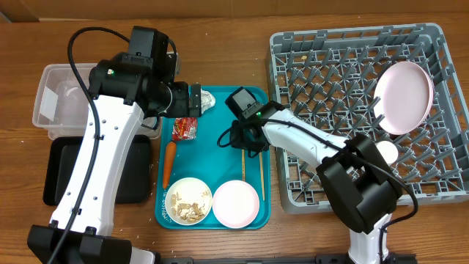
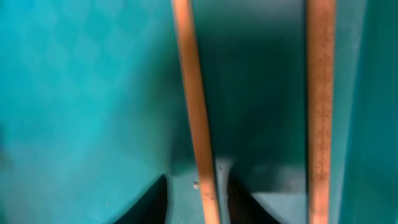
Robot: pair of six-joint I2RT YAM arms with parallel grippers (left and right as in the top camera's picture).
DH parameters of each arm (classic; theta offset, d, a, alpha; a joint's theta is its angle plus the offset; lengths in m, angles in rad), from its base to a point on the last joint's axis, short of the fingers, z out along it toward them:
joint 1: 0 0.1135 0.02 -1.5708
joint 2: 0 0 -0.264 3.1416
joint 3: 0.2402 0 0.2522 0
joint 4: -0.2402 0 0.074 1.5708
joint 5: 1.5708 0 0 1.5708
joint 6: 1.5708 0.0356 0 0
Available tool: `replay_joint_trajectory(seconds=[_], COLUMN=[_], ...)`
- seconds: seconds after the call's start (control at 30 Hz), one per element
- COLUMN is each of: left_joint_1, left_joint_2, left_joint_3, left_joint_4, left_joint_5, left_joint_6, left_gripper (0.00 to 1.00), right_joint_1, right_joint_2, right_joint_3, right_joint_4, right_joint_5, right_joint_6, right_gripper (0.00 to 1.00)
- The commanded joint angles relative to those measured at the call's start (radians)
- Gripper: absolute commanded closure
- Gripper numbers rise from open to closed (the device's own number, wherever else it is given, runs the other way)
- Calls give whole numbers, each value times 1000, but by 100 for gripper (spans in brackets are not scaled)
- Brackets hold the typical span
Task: Sort waste into correct bins and load items into the dishwasher
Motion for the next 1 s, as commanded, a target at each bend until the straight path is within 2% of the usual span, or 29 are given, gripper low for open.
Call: replay_joint_trajectory(seconds=[0.0,0.07,0.1,0.4,0.63,0.8,0.87,0.9,0.97], left_joint_1=[0,0,0,0,0,0,0,0,0], left_joint_2=[-13,-13,-13,-13,-13,-13,-13,-13,-13], left_joint_3=[19,19,19,19,19,19,19,19,19], left_joint_4=[0,0,0,0,0,0,0,0,0], left_joint_5=[7,8,7,7,7,7,7,7,7], left_joint_6=[6,6,6,6,6,6,6,6,6], left_gripper=[0,0,0,0,0,0,0,0,0], right_joint_1=[-3,-6,-11,-70,-158,-180,-158,-138,-112], right_joint_2=[39,30,20,-177,-369,-389,-372,-352,-314], right_joint_3=[0,22,38,187,230,226,204,188,174], right_joint_4=[-9,-41,-58,-230,-268,-293,-284,-276,-270], right_joint_5=[-15,-14,-14,-4,-4,-5,-14,-12,0], right_joint_6=[13,8,-8,-150,-240,-246,-244,-219,-148], right_gripper=[86,95,96,96,96,96,88,72,69])
